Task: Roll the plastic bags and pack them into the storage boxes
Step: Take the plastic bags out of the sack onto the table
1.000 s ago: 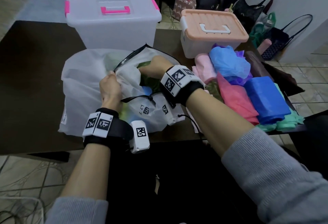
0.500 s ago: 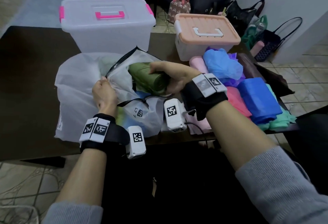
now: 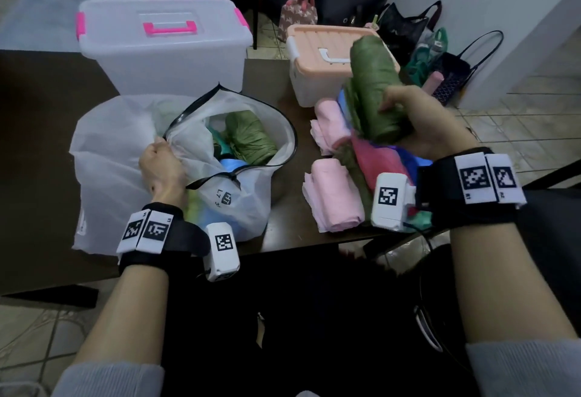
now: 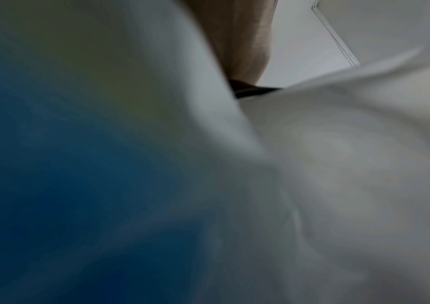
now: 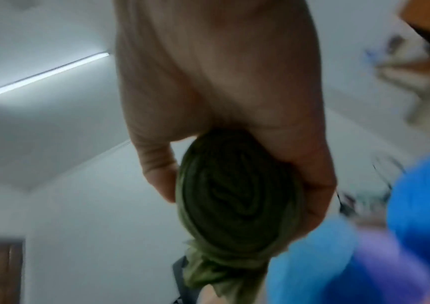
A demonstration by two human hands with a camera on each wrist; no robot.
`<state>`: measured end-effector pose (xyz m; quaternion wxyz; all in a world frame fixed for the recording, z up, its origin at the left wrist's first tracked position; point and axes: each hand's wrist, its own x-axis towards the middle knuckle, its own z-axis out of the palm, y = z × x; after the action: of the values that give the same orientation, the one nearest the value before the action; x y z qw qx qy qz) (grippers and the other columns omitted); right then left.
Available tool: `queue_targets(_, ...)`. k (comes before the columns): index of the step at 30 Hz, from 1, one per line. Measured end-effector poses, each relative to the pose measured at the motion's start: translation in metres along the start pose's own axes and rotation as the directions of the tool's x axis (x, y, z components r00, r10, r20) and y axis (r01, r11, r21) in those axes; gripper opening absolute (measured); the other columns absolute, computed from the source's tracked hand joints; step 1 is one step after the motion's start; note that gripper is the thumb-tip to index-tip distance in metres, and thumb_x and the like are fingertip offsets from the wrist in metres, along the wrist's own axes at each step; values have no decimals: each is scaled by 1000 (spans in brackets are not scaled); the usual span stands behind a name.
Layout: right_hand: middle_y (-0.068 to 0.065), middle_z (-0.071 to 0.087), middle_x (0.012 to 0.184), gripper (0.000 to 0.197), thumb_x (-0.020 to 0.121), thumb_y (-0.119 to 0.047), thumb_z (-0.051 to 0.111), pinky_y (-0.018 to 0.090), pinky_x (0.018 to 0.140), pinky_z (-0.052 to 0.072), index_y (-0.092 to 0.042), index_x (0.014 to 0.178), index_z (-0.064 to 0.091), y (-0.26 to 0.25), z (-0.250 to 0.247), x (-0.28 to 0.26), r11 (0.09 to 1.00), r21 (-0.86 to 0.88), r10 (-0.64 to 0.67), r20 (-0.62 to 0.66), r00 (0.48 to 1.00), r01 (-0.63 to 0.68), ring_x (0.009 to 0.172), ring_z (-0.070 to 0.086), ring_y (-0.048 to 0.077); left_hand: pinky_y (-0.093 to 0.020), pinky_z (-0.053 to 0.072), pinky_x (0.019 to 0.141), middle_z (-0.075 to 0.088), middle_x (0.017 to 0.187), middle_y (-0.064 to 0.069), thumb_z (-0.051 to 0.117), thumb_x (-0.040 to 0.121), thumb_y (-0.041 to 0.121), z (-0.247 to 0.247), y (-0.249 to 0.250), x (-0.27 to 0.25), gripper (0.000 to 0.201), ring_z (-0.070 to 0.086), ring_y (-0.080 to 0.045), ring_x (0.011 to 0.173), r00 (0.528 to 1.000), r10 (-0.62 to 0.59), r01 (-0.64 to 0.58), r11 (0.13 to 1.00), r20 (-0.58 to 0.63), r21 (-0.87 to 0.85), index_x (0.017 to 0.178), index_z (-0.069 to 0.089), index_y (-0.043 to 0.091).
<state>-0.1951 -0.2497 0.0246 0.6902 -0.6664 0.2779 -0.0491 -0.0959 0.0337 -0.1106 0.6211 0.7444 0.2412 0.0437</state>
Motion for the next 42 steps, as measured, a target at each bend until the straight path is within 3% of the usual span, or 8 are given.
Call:
queue_targets(3, 8, 62, 75, 24, 63, -22, 60, 27, 61, 48, -7, 80, 65, 6, -25, -2, 860, -510, -144, -277, 950, -18, 68, 61, 25, -25, 33, 68, 46, 67, 4, 36, 100, 25, 1, 0, 0, 39, 44, -18, 81, 999, -37, 36, 998, -11, -51, 62, 43, 19)
queue_targets(7, 19, 61, 107, 37, 81, -23, 58, 29, 74, 41, 0, 110, 61, 29, -40, -12, 556, -811, -153, -317, 936, -183, 97, 58, 33, -28, 32, 67, 49, 72, -5, 33, 100, 29, 4, -1, -5, 42, 43, -19, 79, 1000, -2, 2, 1000, -11, -2, 60, 41, 18)
queue_targets(13, 23, 35, 139, 63, 83, -27, 57, 40, 105, 30, 3, 135, 36, 58, -36, -13, 436, -835, -53, -395, 917, -335, 131, 31, 36, -27, 31, 68, 50, 82, -8, 32, 100, 29, 5, 0, -9, 42, 42, -19, 79, 999, 43, -42, 998, -26, 36, 61, 39, 16)
queue_targets(19, 18, 20, 148, 70, 87, -37, 51, 51, 110, 13, -7, 143, 23, 54, -21, -13, 353, -910, -348, -344, 872, -217, 139, 13, 35, -30, 31, 68, 59, 106, -31, 32, 100, 30, 5, 1, -13, 43, 40, -19, 77, 997, 75, -74, 996, -24, 43, 60, 37, 15)
queue_targets(23, 11, 1, 158, 74, 92, -62, 29, 57, 112, -3, -21, 151, 9, 70, -13, -6, 336, -927, -227, -251, 941, -166, 144, -8, 34, -33, 39, 76, 61, 110, -23, 32, 100, 28, 7, 9, -24, 35, 52, -29, 89, 991, 130, -129, 990, -12, 62, 86, 54, 5)
queue_targets(27, 13, 1, 158, 74, 93, -60, 28, 58, 112, -2, -21, 151, 6, 92, -17, 0, 180, -967, -200, -215, 956, -180, 145, -6, 34, -28, 33, 73, 54, 95, -8, 31, 101, 30, 14, 13, -47, 28, 47, -21, 87, 962, 270, -271, 945, 34, 184, 94, 51, 12)
queue_targets(36, 14, 20, 154, 59, 94, -55, 33, 57, 112, 2, -25, 145, 30, 78, -11, 22, 150, -988, -434, -95, 896, -32, 144, 7, 33, -44, 1, 116, -4, 158, -11, 32, 97, 48, 39, 13, -71, 47, -1, -32, 145, 875, 368, -478, 756, 314, 447, 138, 45, 29)
queue_targets(42, 16, 21, 152, 67, 91, -62, 29, 58, 112, 10, -28, 149, 19, 89, -6, 30, 104, -992, -335, -105, 936, -74, 141, 15, 36, -44, 24, 114, 34, 149, -14, 48, 92, 36, 29, 36, -61, 50, 31, -29, 136, 865, 380, -481, 815, 328, 324, 138, 44, 15)
